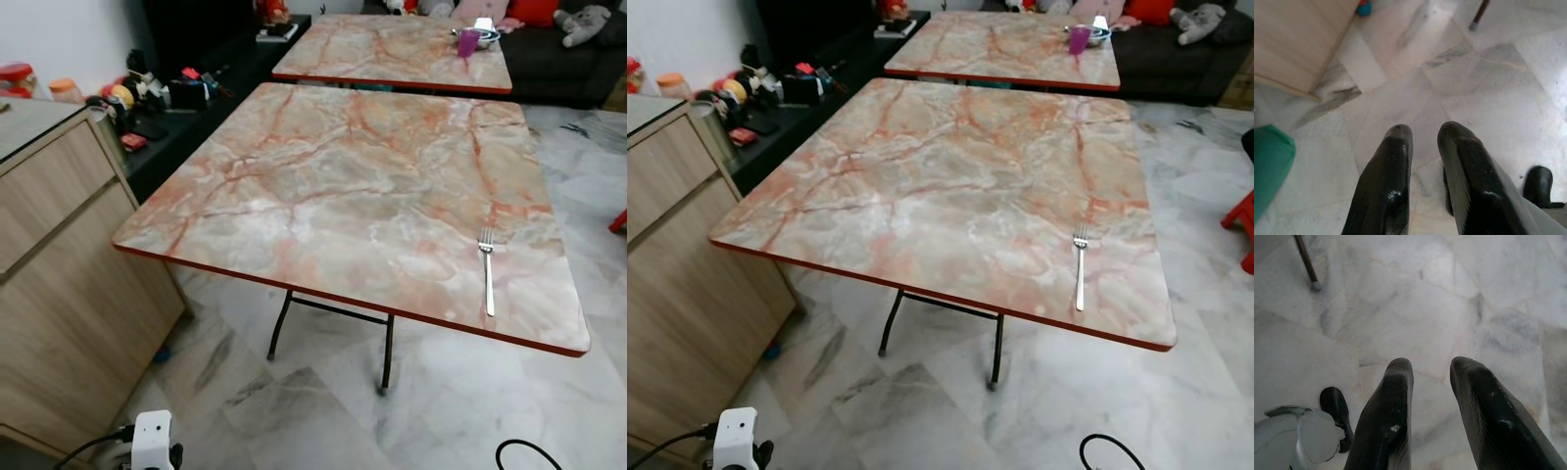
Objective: Setting the table
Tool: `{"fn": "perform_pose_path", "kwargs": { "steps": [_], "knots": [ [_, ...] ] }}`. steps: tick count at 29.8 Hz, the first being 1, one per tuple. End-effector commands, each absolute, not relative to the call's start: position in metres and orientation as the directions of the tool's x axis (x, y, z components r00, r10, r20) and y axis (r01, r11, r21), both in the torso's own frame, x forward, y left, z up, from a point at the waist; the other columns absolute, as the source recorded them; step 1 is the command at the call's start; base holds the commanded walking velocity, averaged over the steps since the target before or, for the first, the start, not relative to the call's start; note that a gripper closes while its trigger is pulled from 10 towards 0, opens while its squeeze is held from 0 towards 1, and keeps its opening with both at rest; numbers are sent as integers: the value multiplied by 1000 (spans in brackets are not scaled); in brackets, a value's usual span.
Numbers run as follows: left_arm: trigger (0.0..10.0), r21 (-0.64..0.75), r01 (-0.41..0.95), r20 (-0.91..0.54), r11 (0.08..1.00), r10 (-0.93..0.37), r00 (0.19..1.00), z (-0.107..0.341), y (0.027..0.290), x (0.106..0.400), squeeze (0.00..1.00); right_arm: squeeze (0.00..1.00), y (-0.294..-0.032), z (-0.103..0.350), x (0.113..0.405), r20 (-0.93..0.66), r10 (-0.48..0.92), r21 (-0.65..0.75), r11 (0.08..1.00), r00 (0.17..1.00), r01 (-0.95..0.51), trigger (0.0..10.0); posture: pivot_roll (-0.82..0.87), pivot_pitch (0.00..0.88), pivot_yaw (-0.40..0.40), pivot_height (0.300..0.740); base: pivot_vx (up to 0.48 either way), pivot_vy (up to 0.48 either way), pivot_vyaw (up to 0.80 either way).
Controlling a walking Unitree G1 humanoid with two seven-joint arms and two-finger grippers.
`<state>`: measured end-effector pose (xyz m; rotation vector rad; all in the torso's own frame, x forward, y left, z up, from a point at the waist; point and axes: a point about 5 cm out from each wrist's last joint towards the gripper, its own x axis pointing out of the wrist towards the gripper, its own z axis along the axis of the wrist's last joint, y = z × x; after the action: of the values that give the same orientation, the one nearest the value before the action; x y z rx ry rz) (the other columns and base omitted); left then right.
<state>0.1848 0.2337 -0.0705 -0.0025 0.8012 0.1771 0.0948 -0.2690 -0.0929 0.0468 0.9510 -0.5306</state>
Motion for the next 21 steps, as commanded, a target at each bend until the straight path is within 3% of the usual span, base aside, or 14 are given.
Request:
{"fn": "perform_pose_path", "kwargs": {
  "steps": [1, 4, 21],
  "knots": [
    [10000, 59, -173, -725, 983, 161, 670, -72, 236, 180, 0, 0, -269, -92, 97, -780, -413, -201, 877, 470, 437, 10000, 26, 12, 12, 740, 0, 0, 800],
    [10000, 57, -172, -725, 983, 159, 670, -72, 236, 180, 0, 0, -269, -92, 96, -780, -417, -190, 868, 466, 458, 10000, 26, 12, 13, 740, 0, 0, 800],
    [10000, 54, -170, -725, 984, 156, 671, -72, 236, 180, 0, 0, -269, -93, 95, -782, -423, -173, 852, 457, 494, 10000, 26, 11, 13, 740, 0, 0, 0]
  ]
}}
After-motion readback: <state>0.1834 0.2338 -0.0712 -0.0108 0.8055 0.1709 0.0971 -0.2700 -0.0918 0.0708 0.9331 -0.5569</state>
